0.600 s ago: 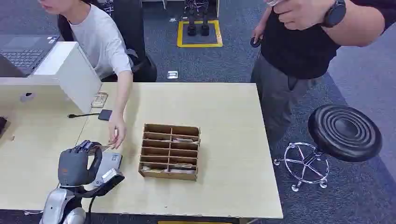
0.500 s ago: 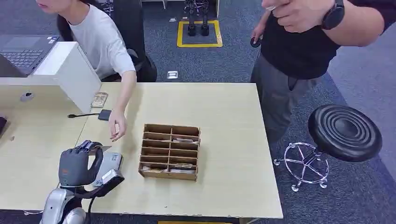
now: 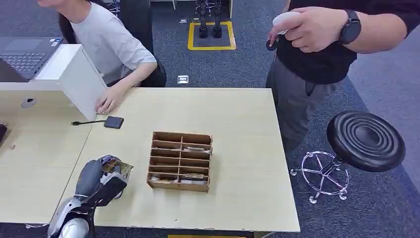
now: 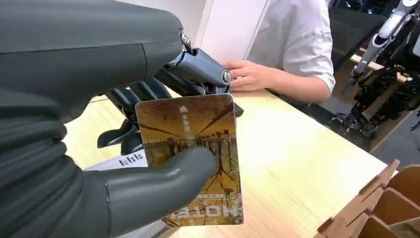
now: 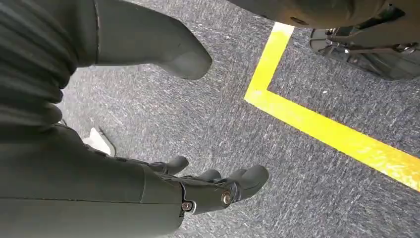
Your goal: Pass the card to the sensor for recognition and then transmit it.
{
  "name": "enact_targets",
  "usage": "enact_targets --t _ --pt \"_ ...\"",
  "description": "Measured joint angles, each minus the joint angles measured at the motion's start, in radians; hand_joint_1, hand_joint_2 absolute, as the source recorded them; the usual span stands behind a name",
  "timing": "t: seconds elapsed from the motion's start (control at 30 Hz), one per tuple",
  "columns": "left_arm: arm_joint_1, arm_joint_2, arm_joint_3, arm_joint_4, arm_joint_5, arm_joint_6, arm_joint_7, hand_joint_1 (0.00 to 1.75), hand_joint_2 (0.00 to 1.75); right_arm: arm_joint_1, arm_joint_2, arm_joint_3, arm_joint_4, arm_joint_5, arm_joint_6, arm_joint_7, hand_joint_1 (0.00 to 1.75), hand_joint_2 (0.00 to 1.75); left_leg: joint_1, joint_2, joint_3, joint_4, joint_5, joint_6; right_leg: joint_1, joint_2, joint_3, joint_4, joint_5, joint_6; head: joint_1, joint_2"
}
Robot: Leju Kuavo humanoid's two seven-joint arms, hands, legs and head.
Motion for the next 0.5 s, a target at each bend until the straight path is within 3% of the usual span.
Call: enact_targets --t 0.23,0.5 --pt "0.006 0.0 0.009 0.025 -0.081 0.022 0.028 1.75 1.75 0.0 0.0 0.001 0.0 -0.003 0.0 0.0 0.0 1.75 0.0 0.0 0.0 0.0 0.0 0.0 0.0 0.0 0.0 0.0 0.0 0.0 0.0 0.0" --pt "0.011 0.0 0.023 0.042 -0.084 0.038 0.033 1.75 1.75 0.001 0.0 0.008 0.0 -0.01 0.0 -0.003 0.0 1.75 0.0 0.0 0.0 0.0 0.0 0.0 0.0 0.0 0.0 0.0 0.0 0.0 0.0 0.0"
